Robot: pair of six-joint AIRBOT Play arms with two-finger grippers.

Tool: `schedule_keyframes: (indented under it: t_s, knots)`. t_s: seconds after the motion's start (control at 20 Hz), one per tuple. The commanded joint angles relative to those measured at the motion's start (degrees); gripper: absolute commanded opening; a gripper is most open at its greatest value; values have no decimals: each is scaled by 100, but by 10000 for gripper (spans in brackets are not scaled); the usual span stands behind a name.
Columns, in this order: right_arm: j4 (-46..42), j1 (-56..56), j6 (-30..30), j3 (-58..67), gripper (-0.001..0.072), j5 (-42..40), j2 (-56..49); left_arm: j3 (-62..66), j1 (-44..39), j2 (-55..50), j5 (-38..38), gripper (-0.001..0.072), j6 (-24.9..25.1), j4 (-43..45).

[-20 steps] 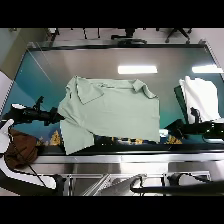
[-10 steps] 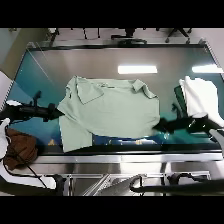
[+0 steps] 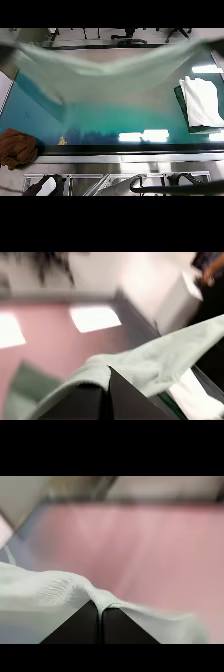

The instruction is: Fold the shirts.

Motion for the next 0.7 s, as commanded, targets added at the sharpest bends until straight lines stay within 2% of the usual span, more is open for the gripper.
schedule_keyframes:
  t_s: [0.0, 0.15, 0.3, 0.5, 0.55, 0.65]
  knots:
    - [2, -212, 153, 1891, 15, -184, 221, 1488, 673, 1040, 824, 15, -120, -22]
    - [-76, -210, 227, 2122, 15, -258, 223, 1998, 1499, 1373, 872, 15, -518, 804]
    - [-114, -214, 350, 1700, 15, 111, 11, 2000, 1357, 1012, 448, 15, -664, 879]
    - [575, -184, 146, -2, 14, 605, -433, 1720, 37, -205, -826, 15, -745, 942]
    - [640, -105, 2, -581, 14, 544, -577, 1403, -422, -525, -848, 15, -748, 1222]
    - [623, 181, -380, -1676, 15, 280, -925, 686, -1237, -1154, -636, 15, -748, 2341]
